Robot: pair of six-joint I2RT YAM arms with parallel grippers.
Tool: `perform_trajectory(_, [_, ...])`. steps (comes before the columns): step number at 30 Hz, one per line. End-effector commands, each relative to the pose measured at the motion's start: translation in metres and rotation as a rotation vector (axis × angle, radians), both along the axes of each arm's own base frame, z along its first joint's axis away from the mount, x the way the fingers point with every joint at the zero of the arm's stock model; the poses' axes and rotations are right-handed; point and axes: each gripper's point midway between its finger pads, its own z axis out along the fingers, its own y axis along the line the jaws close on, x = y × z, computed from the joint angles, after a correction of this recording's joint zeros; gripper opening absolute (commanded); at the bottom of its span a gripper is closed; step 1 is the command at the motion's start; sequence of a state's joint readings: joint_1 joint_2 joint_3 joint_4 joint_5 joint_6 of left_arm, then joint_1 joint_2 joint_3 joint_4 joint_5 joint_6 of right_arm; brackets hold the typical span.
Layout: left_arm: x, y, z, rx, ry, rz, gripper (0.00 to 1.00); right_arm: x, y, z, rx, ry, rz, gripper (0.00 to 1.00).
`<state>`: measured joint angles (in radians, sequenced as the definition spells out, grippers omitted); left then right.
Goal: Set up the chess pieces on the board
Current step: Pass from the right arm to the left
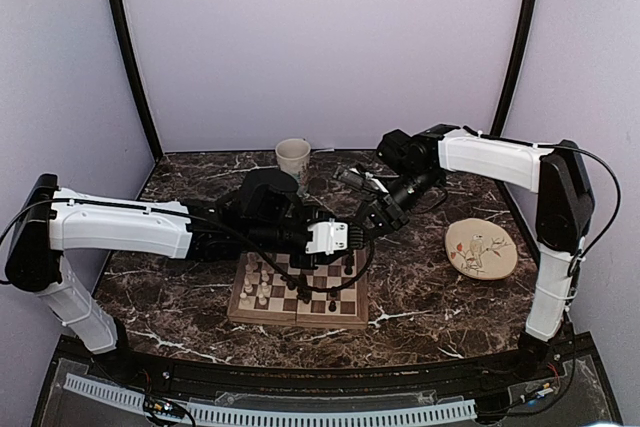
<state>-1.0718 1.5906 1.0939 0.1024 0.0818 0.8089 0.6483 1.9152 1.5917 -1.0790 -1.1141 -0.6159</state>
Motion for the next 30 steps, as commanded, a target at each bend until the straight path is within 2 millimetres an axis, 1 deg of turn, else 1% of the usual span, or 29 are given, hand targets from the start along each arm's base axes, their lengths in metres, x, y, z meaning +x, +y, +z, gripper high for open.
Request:
perform_trajectory(1, [-0.001, -0.003, 0.006, 0.007, -0.021, -0.009, 0.37, -0.005, 0.004, 0.007, 0.031, 0.014, 0.020, 0.13])
perform_trajectory(7, [0.001, -0.004, 0.007, -0.005, -0.035, 0.003, 0.30, -0.005, 0.005, 0.005, 0.027, 0.024, 0.020, 0.13])
perform_trajectory(12, [0.003, -0.005, 0.004, 0.005, -0.044, 0.011, 0.24, -0.005, 0.006, 0.008, 0.036, 0.033, 0.020, 0.14])
perform_trajectory(14, [0.004, -0.004, 0.004, 0.005, -0.050, 0.019, 0.21, -0.005, 0.006, 0.010, 0.039, 0.033, 0.020, 0.15])
perform_trajectory(20, [0.014, 0.003, 0.006, -0.042, -0.057, 0.104, 0.16, -0.003, 0.003, 0.020, 0.050, 0.001, 0.011, 0.25])
perform_trajectory(22, [0.019, 0.007, 0.005, -0.068, -0.043, 0.152, 0.16, 0.001, 0.000, 0.023, 0.046, -0.018, -0.009, 0.27])
perform_trajectory(24, [0.021, 0.009, 0.005, -0.107, -0.001, 0.192, 0.15, 0.011, -0.005, 0.027, 0.042, -0.036, -0.047, 0.29])
perform_trajectory(26, [0.021, 0.012, 0.005, -0.162, 0.076, 0.228, 0.15, 0.022, -0.009, 0.035, 0.054, -0.057, -0.096, 0.31])
perform_trajectory(30, [0.028, 0.019, 0.009, -0.306, 0.233, 0.296, 0.15, 0.045, -0.021, 0.054, 0.087, -0.122, -0.176, 0.33])
